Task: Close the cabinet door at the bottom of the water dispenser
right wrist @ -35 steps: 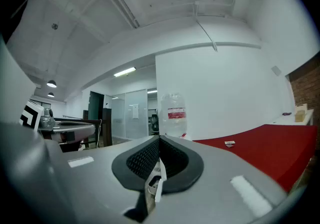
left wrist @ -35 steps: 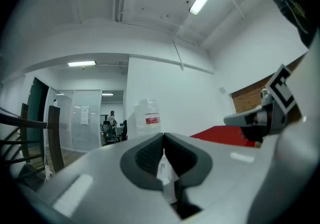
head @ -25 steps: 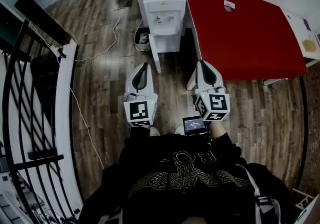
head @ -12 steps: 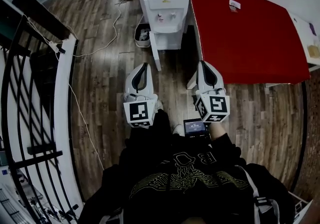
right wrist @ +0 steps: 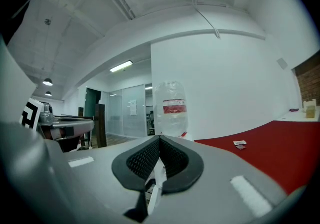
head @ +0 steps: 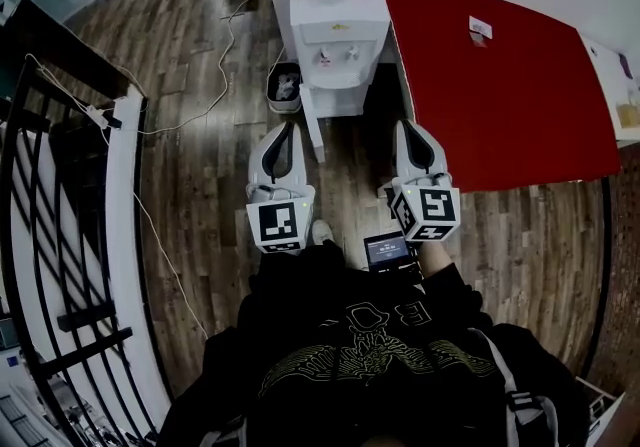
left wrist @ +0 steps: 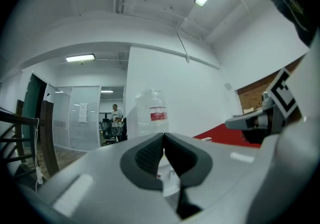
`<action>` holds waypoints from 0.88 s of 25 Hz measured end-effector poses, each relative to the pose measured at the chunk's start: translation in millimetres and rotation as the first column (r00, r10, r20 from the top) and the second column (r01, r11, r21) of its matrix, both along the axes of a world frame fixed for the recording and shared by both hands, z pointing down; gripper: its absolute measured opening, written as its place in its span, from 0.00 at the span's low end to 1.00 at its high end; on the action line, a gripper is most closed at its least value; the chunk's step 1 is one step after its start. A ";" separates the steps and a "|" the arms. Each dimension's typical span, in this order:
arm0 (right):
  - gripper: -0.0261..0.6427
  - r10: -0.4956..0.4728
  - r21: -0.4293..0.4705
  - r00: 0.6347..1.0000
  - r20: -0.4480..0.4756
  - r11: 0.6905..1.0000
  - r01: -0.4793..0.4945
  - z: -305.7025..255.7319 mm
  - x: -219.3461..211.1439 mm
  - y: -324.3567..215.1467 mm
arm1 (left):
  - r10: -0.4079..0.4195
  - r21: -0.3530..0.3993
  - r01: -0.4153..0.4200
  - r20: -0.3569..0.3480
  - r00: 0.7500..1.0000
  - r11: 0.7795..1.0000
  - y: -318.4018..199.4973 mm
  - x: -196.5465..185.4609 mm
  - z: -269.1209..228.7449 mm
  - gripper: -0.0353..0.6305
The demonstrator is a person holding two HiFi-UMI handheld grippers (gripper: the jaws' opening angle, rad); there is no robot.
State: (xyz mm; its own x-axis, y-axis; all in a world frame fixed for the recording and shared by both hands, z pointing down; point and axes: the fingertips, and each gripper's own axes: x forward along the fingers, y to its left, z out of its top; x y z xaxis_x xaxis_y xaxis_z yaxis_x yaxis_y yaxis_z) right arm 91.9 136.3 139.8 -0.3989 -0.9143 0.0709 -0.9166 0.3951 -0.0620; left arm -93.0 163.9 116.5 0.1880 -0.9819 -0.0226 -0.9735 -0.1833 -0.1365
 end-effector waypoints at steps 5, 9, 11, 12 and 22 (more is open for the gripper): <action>0.04 0.011 0.001 1.000 -0.004 1.000 -0.011 -2.6 -17.4 -28.5 | 0.022 -0.001 -0.022 -0.012 1.000 1.000 -30.7 -17.1 -1.1 0.06; 0.04 0.009 -0.006 1.000 -0.011 1.000 -0.009 0.9 -28.6 -48.1 | 0.022 -0.018 -0.023 -0.019 1.000 1.000 -51.6 -25.2 6.9 0.06; 0.04 0.007 -0.013 1.000 -0.013 1.000 -0.007 3.8 -29.8 -59.0 | 0.021 -0.030 -0.022 -0.022 1.000 0.999 -62.2 -25.3 12.0 0.06; 0.04 0.006 -0.015 1.000 -0.015 1.000 -0.006 5.1 -30.0 -65.4 | 0.022 -0.035 -0.022 -0.023 1.000 0.999 -67.9 -24.6 14.4 0.06; 0.04 -0.080 0.073 0.995 0.063 0.994 0.076 -1.3 -30.2 -139.2 | 0.009 -0.074 -0.012 -0.028 1.000 0.997 -150.1 -9.0 33.7 0.06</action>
State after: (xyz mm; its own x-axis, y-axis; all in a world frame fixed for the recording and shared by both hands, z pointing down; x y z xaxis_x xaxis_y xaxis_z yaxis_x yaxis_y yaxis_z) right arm 61.6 -2.9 138.5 -0.4710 -0.8819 -0.0209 -0.8776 0.4708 -0.0907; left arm -102.0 13.8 150.2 0.1986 -0.9790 0.0454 -0.9747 -0.2022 -0.0955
